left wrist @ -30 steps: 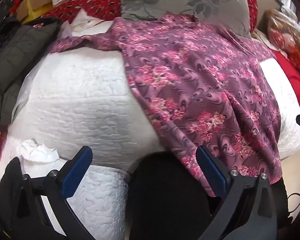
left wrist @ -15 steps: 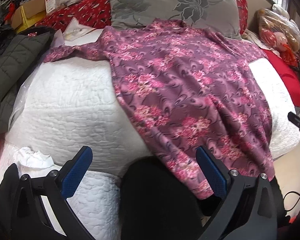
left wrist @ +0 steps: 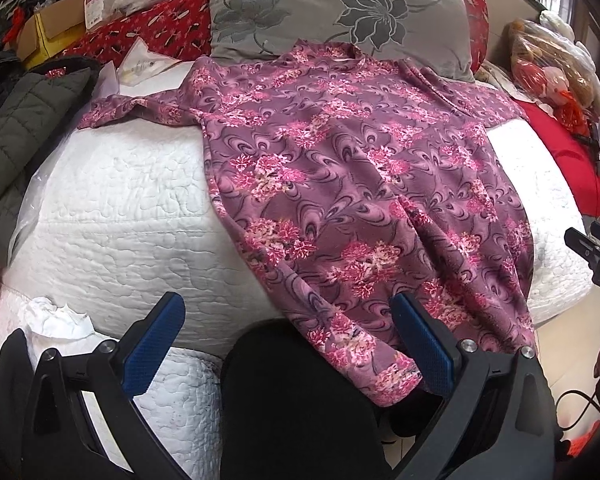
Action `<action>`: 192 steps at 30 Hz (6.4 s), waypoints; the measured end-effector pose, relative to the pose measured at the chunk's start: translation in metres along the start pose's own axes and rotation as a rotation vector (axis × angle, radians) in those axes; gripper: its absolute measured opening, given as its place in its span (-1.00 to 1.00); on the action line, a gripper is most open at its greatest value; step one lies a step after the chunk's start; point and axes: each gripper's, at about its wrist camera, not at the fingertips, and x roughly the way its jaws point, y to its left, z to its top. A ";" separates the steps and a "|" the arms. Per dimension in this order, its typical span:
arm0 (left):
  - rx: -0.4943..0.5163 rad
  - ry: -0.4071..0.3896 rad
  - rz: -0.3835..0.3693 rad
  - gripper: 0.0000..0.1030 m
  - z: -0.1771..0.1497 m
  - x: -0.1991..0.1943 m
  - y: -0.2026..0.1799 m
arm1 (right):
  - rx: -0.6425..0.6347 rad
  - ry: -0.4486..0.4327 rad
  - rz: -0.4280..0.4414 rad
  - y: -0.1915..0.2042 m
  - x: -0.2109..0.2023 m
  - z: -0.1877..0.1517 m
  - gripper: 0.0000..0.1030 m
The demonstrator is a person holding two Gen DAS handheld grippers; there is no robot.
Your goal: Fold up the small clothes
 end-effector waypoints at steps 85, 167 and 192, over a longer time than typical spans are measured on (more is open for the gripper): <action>-0.284 0.492 -0.245 -0.58 -0.042 0.046 0.099 | 0.444 0.155 0.387 -0.116 0.027 -0.062 -0.93; -0.277 0.231 -0.286 0.25 0.205 0.180 0.066 | 0.437 -0.078 0.407 -0.081 0.193 0.257 -0.82; -0.225 0.246 -0.444 0.26 0.199 0.159 0.072 | 0.173 0.279 0.729 0.118 0.191 0.165 -0.38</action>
